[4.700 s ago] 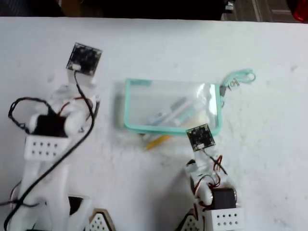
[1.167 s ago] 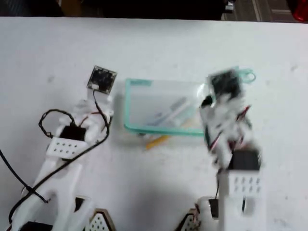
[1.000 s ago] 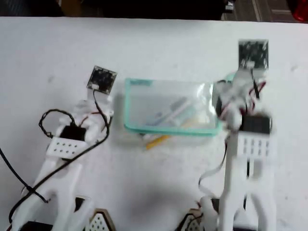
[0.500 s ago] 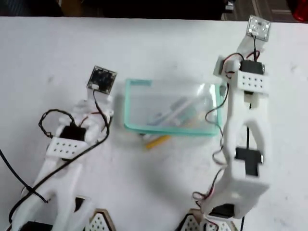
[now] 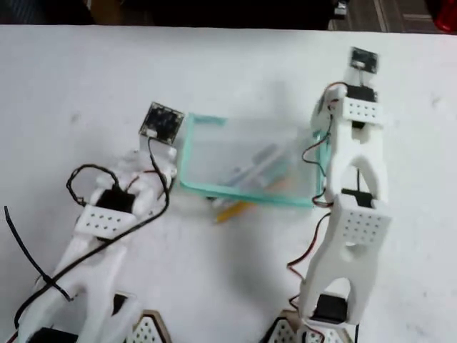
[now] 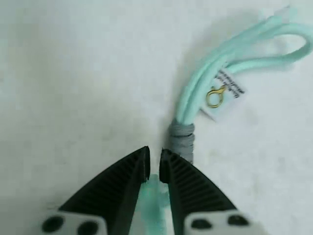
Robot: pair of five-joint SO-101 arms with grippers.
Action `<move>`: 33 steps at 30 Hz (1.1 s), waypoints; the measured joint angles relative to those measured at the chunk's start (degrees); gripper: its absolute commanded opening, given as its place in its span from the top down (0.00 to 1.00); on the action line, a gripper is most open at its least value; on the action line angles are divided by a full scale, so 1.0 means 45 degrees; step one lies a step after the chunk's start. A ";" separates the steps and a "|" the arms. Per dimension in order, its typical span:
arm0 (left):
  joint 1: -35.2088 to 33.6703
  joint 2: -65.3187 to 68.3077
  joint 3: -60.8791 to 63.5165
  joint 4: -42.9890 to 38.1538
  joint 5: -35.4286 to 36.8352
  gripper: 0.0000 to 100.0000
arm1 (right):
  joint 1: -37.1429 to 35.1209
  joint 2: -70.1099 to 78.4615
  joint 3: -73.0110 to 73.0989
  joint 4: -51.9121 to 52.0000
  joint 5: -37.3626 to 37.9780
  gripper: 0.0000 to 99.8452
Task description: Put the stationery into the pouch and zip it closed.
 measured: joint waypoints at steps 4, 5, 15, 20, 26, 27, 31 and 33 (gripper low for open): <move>0.0000 0.0000 0.0000 -0.0195 0.0000 0.98 | -0.0879 0.0059 -0.0293 0.1543 0.1387 0.97; 0.0000 0.0000 0.0000 -0.0195 0.0000 0.98 | -0.1074 0.0059 -0.0313 0.1856 0.1621 0.97; 0.0000 0.0000 0.0000 -0.0195 0.0000 0.98 | -0.0098 -0.0567 -0.0879 0.2657 0.1973 0.84; 0.0000 0.0000 0.0000 -0.0195 0.0000 0.98 | 0.0332 -0.0352 -0.0996 0.2071 0.0899 0.74; 0.0000 0.0000 0.0000 -0.0195 0.0000 0.98 | 0.0274 0.1309 -0.1954 0.1739 0.0410 0.75; 0.0000 0.0000 0.0000 -0.0195 0.0000 0.98 | 0.0274 0.1641 -0.2266 0.1739 0.0410 0.75; 0.0000 0.0000 0.0000 -0.0195 0.0000 0.98 | 0.0117 0.2852 -0.3438 0.1739 0.0410 0.75; 0.0000 0.0000 0.0000 -0.0195 0.0000 0.98 | 0.0078 0.3438 -0.3868 0.1739 0.0391 0.76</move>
